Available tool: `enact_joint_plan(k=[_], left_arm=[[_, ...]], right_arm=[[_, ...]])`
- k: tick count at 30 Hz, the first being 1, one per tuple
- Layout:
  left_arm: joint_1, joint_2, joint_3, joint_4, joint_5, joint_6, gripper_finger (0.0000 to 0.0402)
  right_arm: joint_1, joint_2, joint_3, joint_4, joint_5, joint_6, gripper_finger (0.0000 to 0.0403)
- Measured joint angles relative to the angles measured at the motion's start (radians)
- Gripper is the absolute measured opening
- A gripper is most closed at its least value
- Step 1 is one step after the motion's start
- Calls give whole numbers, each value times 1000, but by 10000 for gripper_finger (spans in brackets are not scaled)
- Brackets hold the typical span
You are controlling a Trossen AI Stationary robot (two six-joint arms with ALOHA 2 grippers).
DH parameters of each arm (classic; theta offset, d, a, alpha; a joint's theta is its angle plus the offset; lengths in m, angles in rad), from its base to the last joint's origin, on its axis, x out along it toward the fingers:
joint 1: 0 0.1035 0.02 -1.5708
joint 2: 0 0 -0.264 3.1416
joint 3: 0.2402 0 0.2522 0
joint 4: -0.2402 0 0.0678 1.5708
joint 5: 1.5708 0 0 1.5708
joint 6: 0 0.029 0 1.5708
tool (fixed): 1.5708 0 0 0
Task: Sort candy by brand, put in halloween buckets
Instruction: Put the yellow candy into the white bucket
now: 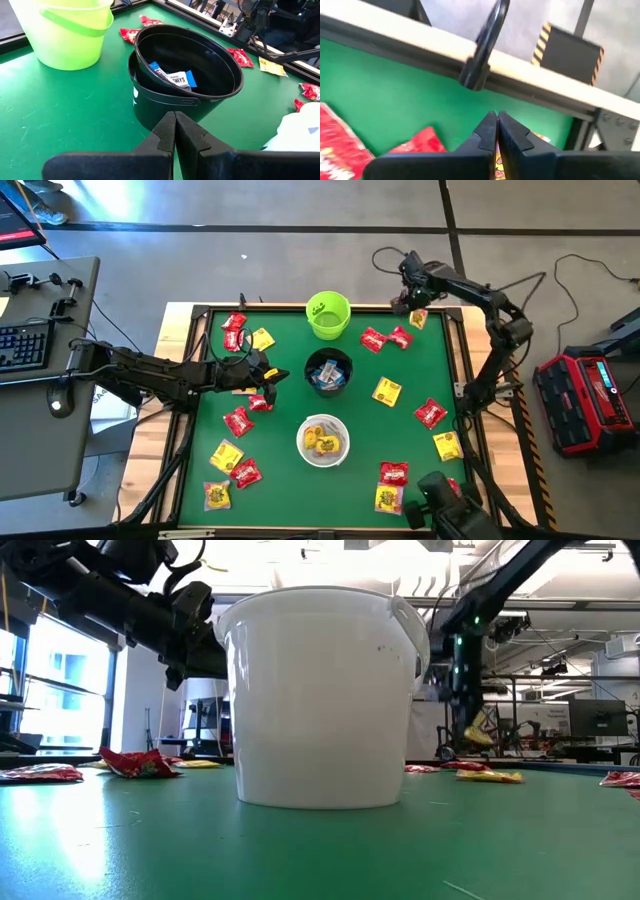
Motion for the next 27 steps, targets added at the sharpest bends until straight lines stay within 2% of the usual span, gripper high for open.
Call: enact_joint_plan(k=[7, 12, 20, 27], left_arm=[[0, 0, 0, 1, 0, 0, 0], [0, 0, 0, 1, 0, 0, 0], [1, 0, 0, 1, 0, 0, 0], [1, 0, 0, 1, 0, 1, 0]], right_arm=[[50, -170, 7, -11, -20, 23, 0], [144, -290, 7, -24, 7, 68, 0], [377, -424, 8, -23, 4, 174, 0], [642, -458, 8, -11, 7, 262, 0]])
